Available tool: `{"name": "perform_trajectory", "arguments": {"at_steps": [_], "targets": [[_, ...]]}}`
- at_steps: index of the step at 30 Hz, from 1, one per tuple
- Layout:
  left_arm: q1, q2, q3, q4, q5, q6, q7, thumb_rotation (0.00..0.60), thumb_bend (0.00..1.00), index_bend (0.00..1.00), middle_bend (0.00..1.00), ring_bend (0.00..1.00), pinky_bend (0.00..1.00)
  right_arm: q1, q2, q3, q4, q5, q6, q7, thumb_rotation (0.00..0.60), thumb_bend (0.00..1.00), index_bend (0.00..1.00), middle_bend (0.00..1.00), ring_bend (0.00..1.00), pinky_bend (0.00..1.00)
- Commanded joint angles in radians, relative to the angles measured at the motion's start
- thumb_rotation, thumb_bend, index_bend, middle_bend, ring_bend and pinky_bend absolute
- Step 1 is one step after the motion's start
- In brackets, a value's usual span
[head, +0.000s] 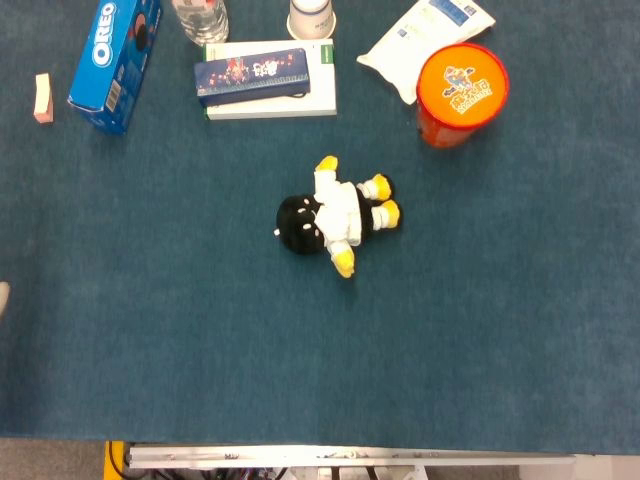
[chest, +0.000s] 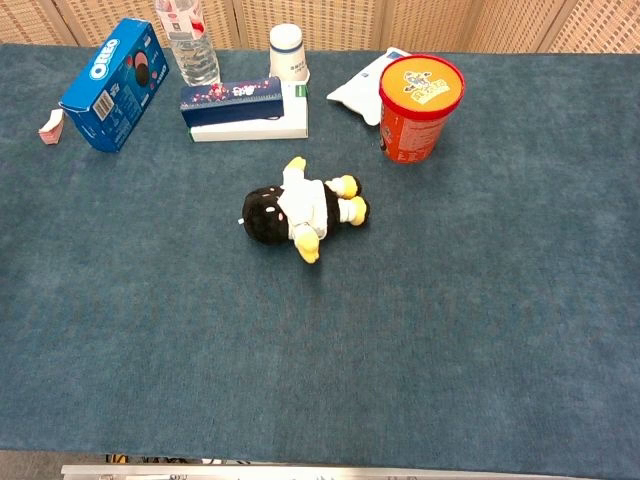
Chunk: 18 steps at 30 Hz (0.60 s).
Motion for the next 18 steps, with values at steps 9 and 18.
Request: {"name": "perform_trajectory", "arguments": {"at_steps": [9, 18], "targets": [[0.001, 0.003, 0.001, -0.002, 0.000, 0.003, -0.007, 0.600, 0.25, 0.00, 0.00, 0.00, 0.02, 0.004, 0.018, 0.011, -0.024, -0.044, -0.032, 0.019, 0.600, 0.00, 0.00, 0.04, 0.00, 0.08], [0.002, 0.002, 0.005, -0.004, 0.002, 0.005, -0.001, 0.600, 0.25, 0.00, 0.00, 0.00, 0.02, 0.118, 0.045, 0.035, -0.123, -0.143, -0.179, -0.054, 0.600, 0.00, 0.00, 0.04, 0.00, 0.07]]}}
